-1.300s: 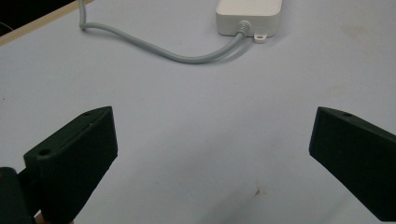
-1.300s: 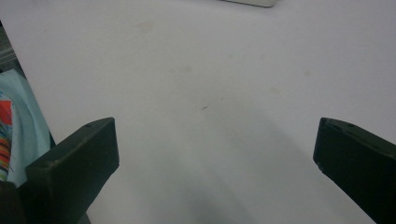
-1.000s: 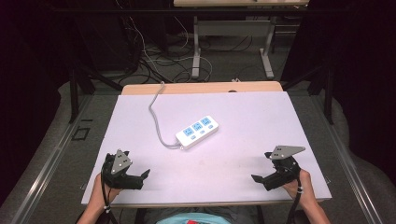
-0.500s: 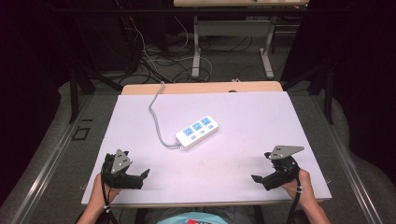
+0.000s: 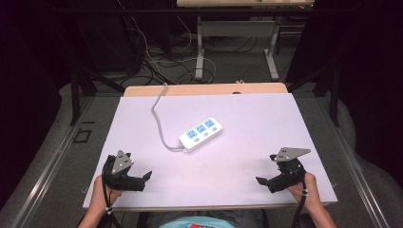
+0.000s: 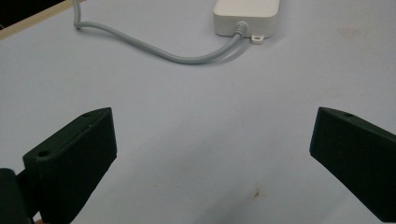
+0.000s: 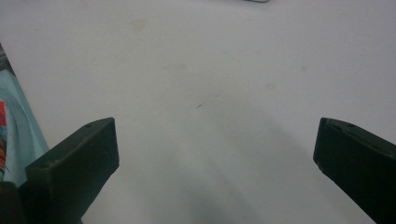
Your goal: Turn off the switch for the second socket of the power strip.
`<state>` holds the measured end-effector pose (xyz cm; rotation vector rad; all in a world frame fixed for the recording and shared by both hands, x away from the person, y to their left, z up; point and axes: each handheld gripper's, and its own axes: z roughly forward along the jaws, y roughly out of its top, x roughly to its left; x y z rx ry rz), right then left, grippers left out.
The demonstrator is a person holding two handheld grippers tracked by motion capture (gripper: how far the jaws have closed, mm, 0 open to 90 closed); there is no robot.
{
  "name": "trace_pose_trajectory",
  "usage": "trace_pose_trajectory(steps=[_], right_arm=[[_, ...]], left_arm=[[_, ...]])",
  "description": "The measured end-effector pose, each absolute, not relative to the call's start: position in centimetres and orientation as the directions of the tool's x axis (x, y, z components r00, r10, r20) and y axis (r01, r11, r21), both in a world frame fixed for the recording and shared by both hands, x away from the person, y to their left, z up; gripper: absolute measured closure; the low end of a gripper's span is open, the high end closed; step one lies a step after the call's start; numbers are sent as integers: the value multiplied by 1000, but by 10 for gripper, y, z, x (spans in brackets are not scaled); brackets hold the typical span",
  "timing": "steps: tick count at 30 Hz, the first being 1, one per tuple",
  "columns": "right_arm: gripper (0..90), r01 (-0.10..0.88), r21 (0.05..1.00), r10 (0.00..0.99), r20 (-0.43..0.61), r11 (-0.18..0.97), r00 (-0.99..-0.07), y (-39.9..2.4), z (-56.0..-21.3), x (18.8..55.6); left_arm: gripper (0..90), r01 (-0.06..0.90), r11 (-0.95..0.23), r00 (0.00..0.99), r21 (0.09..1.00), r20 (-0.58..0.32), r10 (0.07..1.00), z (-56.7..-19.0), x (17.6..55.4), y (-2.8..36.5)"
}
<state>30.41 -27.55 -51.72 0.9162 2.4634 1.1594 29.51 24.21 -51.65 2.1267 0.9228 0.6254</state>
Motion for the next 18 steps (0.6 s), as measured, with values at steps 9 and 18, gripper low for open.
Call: trace_pose_trajectory(steps=[9,18], right_arm=[[0,436,764,640,40,475,-767,-276,-517,305],[0,433,767,637,40,474,-770,-276,-516,305]], left_arm=[[6,428,-465,617,775,126,777,-514,299,243],[6,437,-470,613,767,128,779,-510,306,242]])
